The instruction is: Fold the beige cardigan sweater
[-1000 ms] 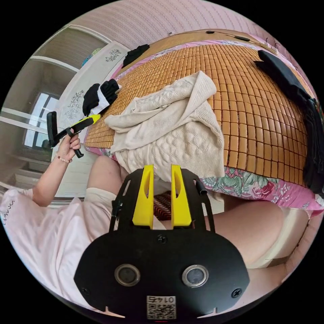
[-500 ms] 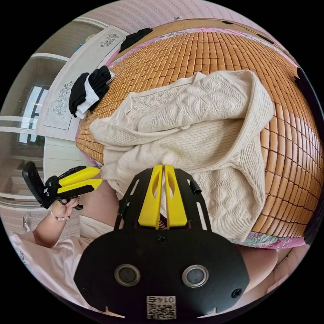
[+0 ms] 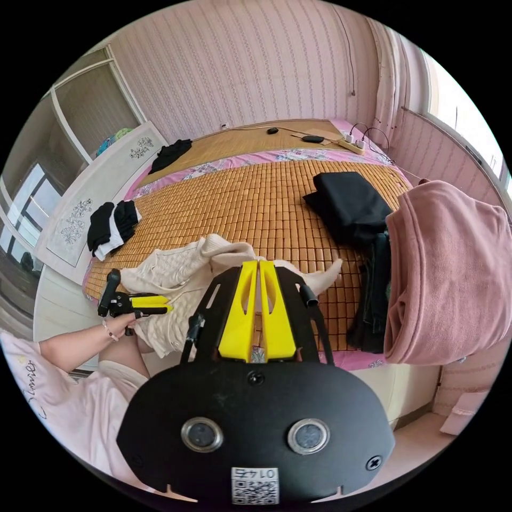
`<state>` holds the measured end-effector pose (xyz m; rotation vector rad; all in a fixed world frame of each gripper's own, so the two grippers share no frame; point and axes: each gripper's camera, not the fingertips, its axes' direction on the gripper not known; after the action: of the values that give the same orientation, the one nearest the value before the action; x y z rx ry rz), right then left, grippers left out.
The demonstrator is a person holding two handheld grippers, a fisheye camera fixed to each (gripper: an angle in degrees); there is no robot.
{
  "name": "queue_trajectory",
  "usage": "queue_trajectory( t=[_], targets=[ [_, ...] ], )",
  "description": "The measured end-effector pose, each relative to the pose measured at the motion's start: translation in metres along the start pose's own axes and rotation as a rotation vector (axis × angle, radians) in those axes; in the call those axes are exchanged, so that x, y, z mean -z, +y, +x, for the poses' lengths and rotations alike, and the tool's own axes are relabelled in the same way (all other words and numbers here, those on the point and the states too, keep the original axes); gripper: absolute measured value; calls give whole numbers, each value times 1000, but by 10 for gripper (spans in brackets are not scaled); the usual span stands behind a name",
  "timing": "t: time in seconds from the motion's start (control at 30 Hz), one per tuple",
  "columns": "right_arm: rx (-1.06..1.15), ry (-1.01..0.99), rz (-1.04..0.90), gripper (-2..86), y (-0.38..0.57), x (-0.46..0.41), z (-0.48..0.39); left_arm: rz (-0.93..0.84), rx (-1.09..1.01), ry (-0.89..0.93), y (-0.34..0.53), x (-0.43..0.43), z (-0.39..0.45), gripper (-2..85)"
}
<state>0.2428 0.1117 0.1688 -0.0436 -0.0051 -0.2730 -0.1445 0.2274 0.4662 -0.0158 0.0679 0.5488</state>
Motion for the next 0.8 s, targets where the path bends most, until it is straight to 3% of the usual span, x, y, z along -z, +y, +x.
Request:
queue_trajectory(
  t=[0.13,0.27,0.37,0.47,0.57,0.67,0.8],
  targets=[
    [9,83,-5,2,-10,0,-1,41,25,54,4,15,-9,4],
    [19,158,-68,4,-19,-18,-5,273,143,158,65,77,-47,-8],
    [9,138,-128,8,-23,-34,-8,365,329,50,141,120,-89,-8],
    [38,54,-95,16,-23,-38,-16,297,635,-202,219,139,-139,-7],
    [78,87,-69,51,-33,-42,-34,251,843,-321,268,155,-168,-4],
    [189,68,-139,80,-55,-69,-67,336,812,-373,267,177,-165,9],
    [412,88,-205,119,-84,-118,-126,423,597,-186,205,169,-158,42]
  ],
)
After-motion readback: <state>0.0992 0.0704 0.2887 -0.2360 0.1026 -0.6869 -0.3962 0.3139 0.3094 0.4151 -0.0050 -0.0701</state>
